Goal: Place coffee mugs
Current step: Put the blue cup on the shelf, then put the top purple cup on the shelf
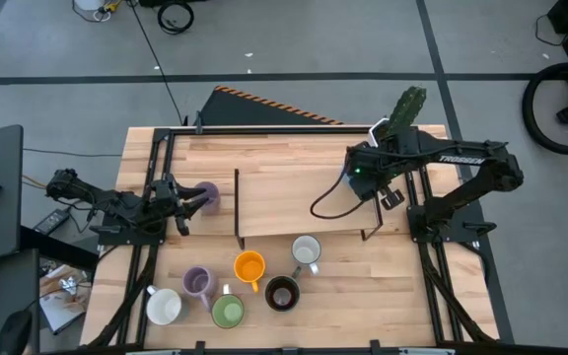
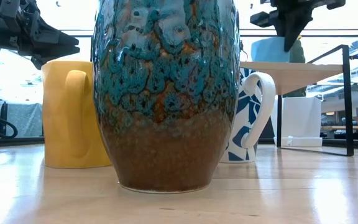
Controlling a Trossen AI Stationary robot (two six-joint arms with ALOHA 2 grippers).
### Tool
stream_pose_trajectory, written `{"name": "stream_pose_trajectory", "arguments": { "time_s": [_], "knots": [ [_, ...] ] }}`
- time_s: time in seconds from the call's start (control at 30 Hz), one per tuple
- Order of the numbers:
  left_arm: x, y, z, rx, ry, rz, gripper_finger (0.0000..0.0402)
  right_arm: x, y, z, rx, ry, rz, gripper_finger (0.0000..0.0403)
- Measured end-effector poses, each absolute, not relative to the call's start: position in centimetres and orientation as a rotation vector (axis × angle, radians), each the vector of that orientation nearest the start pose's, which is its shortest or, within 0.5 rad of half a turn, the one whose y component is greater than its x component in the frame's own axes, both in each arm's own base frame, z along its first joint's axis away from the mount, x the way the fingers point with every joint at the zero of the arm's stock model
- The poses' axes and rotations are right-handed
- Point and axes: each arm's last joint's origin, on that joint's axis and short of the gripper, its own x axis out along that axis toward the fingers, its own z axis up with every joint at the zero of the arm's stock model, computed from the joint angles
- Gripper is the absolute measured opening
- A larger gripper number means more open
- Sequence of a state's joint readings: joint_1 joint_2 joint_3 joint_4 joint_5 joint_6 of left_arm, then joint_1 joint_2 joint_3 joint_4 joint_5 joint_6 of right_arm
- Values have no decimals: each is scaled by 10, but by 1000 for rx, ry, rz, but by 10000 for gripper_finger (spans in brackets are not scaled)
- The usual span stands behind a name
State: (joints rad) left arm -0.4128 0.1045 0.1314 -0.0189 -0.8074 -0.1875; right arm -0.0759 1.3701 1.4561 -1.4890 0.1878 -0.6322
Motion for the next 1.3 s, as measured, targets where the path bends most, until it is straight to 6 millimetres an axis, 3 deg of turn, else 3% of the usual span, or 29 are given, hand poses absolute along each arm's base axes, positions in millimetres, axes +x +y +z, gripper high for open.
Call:
{"name": "stream_pose_trajectory", "arguments": {
  "time_s": [0.23,0.53,1.03,1.3],
  "knots": [
    [89,-16,198,-190,-44,393,141,223,-30,348,-589,1403,233,28],
    [89,-16,198,-186,-38,394,141,223,-39,348,-503,1400,153,68],
    [89,-16,198,-186,-37,394,141,226,-29,349,-588,1398,118,167],
    [89,-16,198,-191,-38,393,141,223,-26,352,-554,1380,49,185]
  ]
}}
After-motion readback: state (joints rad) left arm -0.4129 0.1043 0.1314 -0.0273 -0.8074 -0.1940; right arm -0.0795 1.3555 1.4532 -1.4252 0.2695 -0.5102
